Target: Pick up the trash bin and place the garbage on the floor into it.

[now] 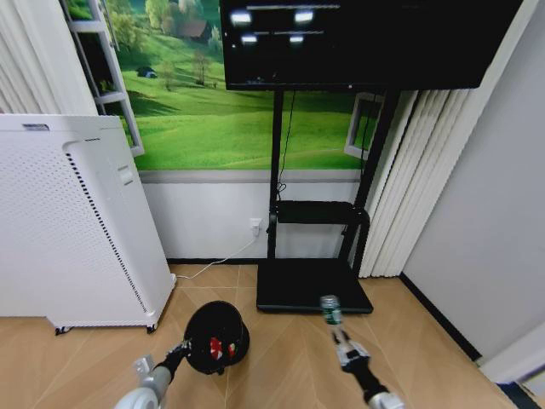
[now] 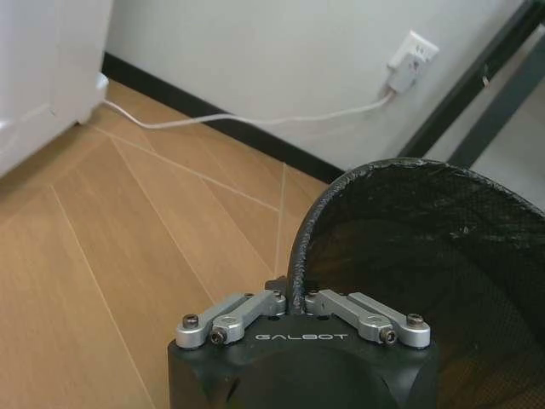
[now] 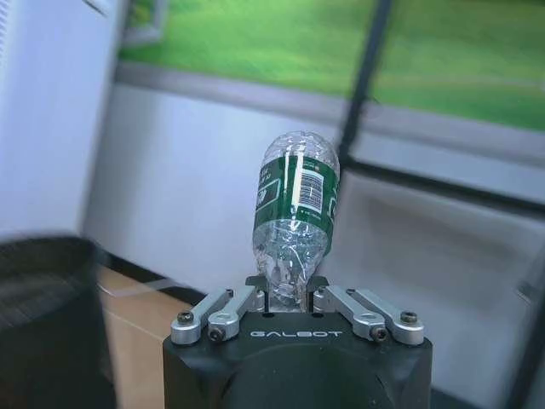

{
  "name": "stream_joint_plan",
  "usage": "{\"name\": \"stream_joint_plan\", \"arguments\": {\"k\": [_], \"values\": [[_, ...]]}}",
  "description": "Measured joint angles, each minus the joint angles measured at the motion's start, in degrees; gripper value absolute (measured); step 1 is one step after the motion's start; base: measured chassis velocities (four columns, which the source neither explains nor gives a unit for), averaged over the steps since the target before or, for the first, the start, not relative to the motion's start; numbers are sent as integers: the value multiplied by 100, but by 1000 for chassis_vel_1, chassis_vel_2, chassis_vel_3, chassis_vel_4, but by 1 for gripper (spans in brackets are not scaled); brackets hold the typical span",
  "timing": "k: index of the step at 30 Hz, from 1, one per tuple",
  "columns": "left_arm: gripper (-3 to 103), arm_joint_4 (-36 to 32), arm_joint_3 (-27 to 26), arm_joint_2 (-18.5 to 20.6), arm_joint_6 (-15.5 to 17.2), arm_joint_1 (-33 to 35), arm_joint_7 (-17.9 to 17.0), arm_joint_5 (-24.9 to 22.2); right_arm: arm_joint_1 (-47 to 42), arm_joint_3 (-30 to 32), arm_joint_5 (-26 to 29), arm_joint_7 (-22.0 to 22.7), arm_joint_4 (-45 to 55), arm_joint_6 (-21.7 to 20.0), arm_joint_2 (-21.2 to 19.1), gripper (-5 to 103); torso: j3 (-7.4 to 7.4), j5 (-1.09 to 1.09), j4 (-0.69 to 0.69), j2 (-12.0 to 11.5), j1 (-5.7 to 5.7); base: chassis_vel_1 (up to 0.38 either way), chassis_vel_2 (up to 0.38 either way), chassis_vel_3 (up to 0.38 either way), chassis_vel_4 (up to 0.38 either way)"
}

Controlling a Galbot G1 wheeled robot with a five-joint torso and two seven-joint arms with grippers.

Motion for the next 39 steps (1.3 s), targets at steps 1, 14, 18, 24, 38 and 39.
{"name": "stream_joint_plan", "arguments": {"k": [1,14,18,24,38,39], "values": [[3,16,90,19,38,-27,5,0,-4,-248,-169,-33,200,18,-39,20,0,-1,0,0,0,0,0,0,0],[3,-242,701,231,180,186,224,305,-51,-1902,-971,-431,713,-6,-241,20,0,0,1,0,0,0,0,0,0],[3,-307,873,231,211,215,285,398,-36,-2073,-1149,-451,551,57,-224,20,0,-3,-1,0,0,0,0,0,0],[3,-652,1074,249,263,387,631,521,331,-2142,-1195,-454,9,109,11,19,-1,-8,1,0,0,0,0,0,0],[3,-1046,762,280,269,750,890,596,687,-2302,-936,-454,-508,104,42,22,0,4,1,0,0,0,0,0,0],[3,-1073,704,286,260,788,899,596,687,-2303,-928,-452,-511,106,41,27,0,3,1,0,0,0,0,0,0]]}}
